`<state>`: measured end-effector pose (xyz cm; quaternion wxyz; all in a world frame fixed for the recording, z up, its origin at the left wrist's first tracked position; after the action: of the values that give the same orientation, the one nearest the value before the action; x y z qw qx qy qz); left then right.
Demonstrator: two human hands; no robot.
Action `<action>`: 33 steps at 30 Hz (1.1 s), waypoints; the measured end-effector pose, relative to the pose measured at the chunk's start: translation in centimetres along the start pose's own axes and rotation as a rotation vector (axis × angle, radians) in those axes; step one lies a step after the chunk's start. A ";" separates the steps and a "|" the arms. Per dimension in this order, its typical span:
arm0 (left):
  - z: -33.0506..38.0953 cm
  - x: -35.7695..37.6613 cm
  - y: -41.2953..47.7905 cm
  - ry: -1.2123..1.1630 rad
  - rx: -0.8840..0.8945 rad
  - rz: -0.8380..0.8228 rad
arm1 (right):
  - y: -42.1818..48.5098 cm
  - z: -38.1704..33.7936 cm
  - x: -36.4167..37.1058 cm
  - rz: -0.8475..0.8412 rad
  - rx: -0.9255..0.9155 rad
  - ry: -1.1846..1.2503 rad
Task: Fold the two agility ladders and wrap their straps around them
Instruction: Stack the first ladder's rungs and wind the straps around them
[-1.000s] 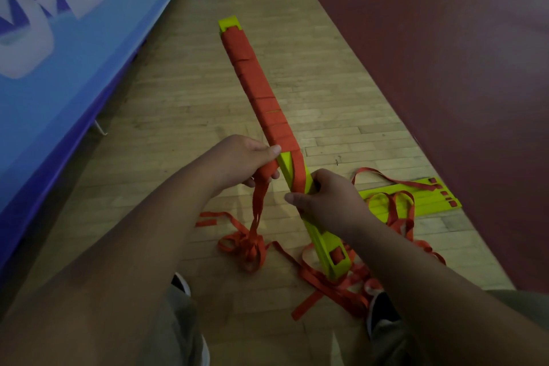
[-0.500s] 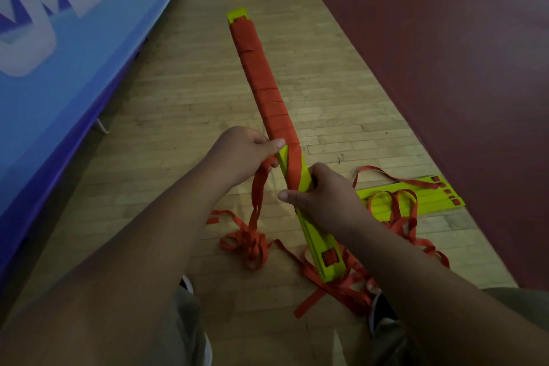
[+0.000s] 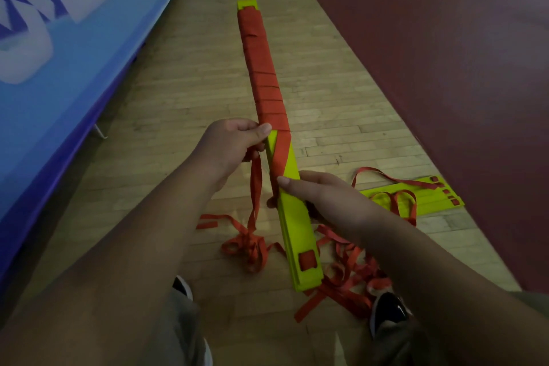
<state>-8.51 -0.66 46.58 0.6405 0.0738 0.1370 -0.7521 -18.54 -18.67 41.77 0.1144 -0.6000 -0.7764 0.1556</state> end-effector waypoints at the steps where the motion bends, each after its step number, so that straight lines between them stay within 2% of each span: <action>1: 0.0 -0.1 0.1 -0.001 0.007 -0.007 | -0.1 -0.1 0.0 -0.021 -0.010 -0.002; 6: 1.0 -0.4 -0.2 0.052 0.053 -0.043 | -0.5 -0.7 -0.1 -0.003 -0.114 -0.053; 9: 1.6 -0.8 -0.5 0.254 0.119 -0.019 | -0.5 -0.7 -0.3 0.048 -0.145 -0.068; 12: 1.5 -1.0 -0.8 0.350 0.133 0.004 | -0.3 -0.6 -0.7 0.162 -0.201 -0.222; 15: 1.5 -1.0 -1.1 0.368 0.121 0.001 | -0.1 -0.4 -1.0 0.263 -0.261 -0.369; 20: 1.6 -0.6 -1.5 0.360 0.061 -0.071 | -0.2 -0.2 -1.3 0.330 -0.312 -0.440; 25: 1.4 0.3 -1.9 0.429 0.003 -0.065 | -0.1 0.7 -1.5 0.409 -0.271 -0.586; 30: 1.1 0.5 -1.8 0.369 -0.015 -0.047 | -0.2 0.4 -1.0 0.424 -0.295 -0.710; 33: 1.0 0.3 -1.6 0.295 -0.032 -0.076 | -0.1 0.0 -0.9 0.366 -0.299 -0.729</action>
<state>-10.05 -1.00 47.60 0.5854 0.1681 0.2445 -0.7545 -18.40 -19.53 41.82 -0.2845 -0.6435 -0.6610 0.2608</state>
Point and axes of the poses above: each hand's wrist, its own y-axis towards the middle knuckle, its own x-axis out of the palm, z = x × y, the point moved 6 cm from there along y, towards the middle knuckle
